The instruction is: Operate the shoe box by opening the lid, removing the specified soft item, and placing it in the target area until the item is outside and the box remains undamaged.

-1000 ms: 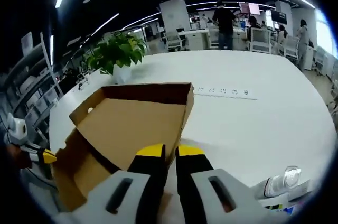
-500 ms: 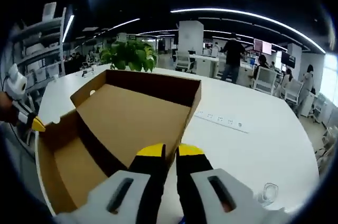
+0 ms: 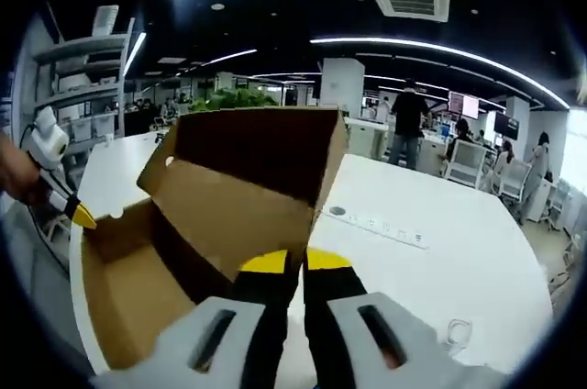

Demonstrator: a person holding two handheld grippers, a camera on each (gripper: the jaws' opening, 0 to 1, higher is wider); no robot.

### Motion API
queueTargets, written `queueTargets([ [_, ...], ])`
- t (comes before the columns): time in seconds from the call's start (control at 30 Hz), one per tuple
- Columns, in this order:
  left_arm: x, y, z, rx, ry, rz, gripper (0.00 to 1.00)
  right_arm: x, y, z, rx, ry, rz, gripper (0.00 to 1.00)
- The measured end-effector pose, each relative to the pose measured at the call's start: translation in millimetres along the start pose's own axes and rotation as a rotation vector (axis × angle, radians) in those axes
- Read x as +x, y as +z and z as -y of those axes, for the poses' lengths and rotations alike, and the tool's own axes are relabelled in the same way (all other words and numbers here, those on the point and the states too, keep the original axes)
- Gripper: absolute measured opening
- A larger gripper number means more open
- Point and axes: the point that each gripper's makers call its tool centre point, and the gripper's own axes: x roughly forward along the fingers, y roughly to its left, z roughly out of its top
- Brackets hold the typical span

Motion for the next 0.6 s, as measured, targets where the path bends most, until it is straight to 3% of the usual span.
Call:
queueTargets([
  [0.27, 0.0, -0.3, 0.8, -0.001, -0.003, -0.001, 0.00, -9.0, -10.1, -1.2, 0.034, -0.003, -0.032, 0.00],
  [0.6, 0.0, -0.2, 1.7, 0.001, -0.003, 0.004, 0.00, -21.1, -20.9, -7.2, -0.040, 0.000, -0.078, 0.00],
])
